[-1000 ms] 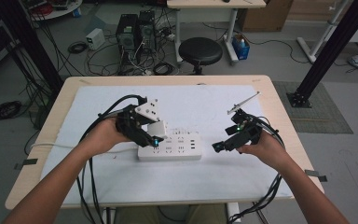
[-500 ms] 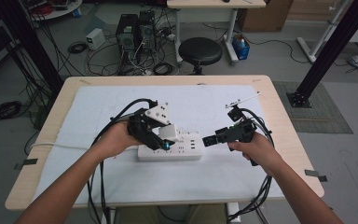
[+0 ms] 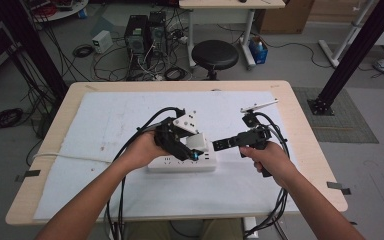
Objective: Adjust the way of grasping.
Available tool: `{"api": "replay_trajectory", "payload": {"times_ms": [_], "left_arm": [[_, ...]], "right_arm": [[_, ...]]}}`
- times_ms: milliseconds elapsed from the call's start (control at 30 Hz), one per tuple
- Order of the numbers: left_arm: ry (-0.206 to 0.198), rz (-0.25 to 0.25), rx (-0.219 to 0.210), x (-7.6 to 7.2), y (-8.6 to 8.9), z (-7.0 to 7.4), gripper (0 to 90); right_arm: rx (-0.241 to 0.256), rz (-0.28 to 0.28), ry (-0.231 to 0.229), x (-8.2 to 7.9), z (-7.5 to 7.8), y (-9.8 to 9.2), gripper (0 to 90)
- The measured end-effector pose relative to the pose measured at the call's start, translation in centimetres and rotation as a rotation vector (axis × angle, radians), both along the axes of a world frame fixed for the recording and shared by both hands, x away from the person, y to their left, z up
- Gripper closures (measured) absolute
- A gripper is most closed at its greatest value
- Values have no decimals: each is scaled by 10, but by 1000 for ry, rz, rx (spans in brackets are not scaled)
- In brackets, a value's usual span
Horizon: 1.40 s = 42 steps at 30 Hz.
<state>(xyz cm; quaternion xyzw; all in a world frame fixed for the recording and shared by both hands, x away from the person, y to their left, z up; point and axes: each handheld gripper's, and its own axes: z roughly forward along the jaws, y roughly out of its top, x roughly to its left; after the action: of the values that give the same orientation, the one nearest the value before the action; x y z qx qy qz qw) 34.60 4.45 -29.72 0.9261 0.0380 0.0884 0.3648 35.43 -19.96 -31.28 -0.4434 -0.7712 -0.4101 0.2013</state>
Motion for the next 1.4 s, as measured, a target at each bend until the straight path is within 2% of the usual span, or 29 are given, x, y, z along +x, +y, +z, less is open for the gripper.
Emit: {"api": "replay_trajectory", "payload": {"times_ms": [300,367,400,500,600,667,733,833,1000,1100,1167,1267,1333,1400], "left_arm": [[-7,-22,-28,-1,-9,-2,425],[-9,-24,-36,-2,-11,-3,425],[-10,-28,-36,-2,-11,-3,425],[-13,-31,-43,-2,-13,-3,425],[-17,-34,-37,-2,-15,-4,425],[-18,-37,-41,-2,-16,-5,425],[-19,-36,-41,-2,-17,-6,425],[-23,-37,-39,-3,-18,-6,425],[-30,-34,-41,-2,-17,-6,425],[-40,-36,-37,-3,-18,-7,425],[-48,-37,-30,-4,-19,-7,425],[-62,-37,-33,-6,-20,-7,425],[-77,-42,-20,-7,-21,-7,425],[-89,-40,-13,-8,-22,-8,424]], "right_arm": [[34,-10,62,3,-2,6,61],[44,-6,77,4,-3,7,137],[68,-13,93,5,-3,7,152],[93,-16,110,8,-4,8,195],[94,-18,133,8,-6,9,202],[99,-10,137,8,-7,11,281],[104,-16,137,9,-8,12,289],[110,-24,137,10,-9,12,348],[107,-25,168,11,-13,13,406],[127,-24,182,12,-15,14,452],[139,-30,208,13,-16,13,478],[150,-32,217,14,-18,12,546],[160,-26,222,14,-19,12,586],[161,-29,234,14,-21,12,598]]}}
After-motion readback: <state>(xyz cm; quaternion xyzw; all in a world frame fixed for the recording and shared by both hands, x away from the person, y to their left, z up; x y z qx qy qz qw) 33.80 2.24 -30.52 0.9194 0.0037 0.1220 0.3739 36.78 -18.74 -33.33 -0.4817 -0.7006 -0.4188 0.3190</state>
